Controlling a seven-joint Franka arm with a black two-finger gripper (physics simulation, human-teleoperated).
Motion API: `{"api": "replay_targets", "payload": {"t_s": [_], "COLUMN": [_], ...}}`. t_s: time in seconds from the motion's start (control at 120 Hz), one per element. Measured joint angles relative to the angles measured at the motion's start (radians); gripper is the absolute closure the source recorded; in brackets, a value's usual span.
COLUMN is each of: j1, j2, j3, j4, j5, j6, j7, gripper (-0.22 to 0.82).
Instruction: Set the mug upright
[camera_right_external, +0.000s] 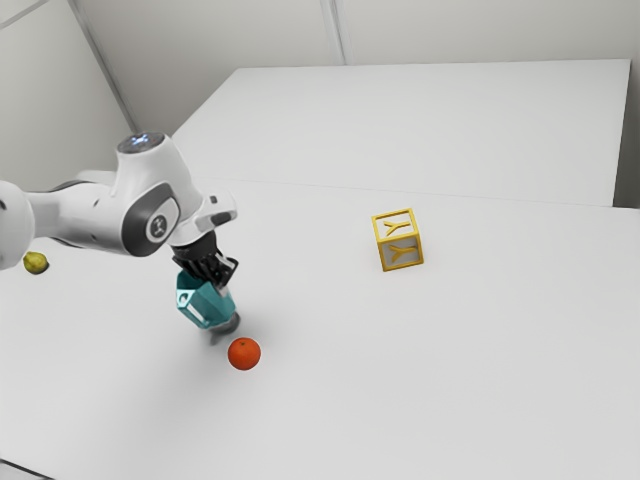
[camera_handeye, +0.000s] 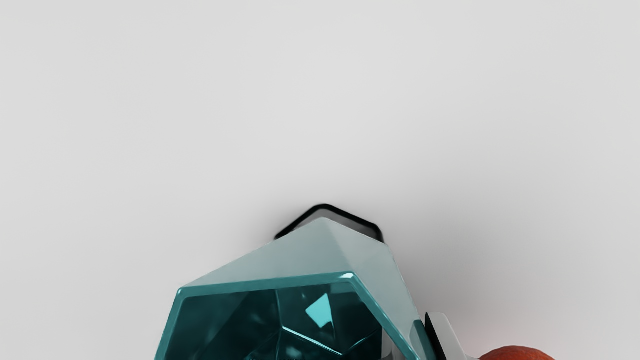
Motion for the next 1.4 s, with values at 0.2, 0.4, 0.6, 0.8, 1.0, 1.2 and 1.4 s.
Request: {"api": "replay_targets", "payload": {"t_s": [0.2, 0.4, 0.6, 0.8, 1.0, 1.2, 1.4], "j1": [-0.001, -0.001, -0.001, -0.002, -0.002, -0.014, -0.020], "j2": [0.027, 0.046, 0.054, 0.050, 0.022, -0.010, -0.046], "j3": [0.000, 0.000, 0.000, 0.001, 0.001, 0.000, -0.001], "j4": [0.001, 0.002, 0.002, 0.001, 0.002, 0.005, 0.036], "j5": [0.000, 0.001, 0.001, -0.009, -0.013, -0.015, -0.021], "j6": [0.004, 0.007, 0.008, 0.013, 0.018, 0.017, -0.012], "j7": [-0.017, -0.029, -0.039, -0.034, -0.029, -0.026, -0.023], "gripper": [0.78, 0.78, 0.77, 0.60, 0.48, 0.25, 0.11]}}
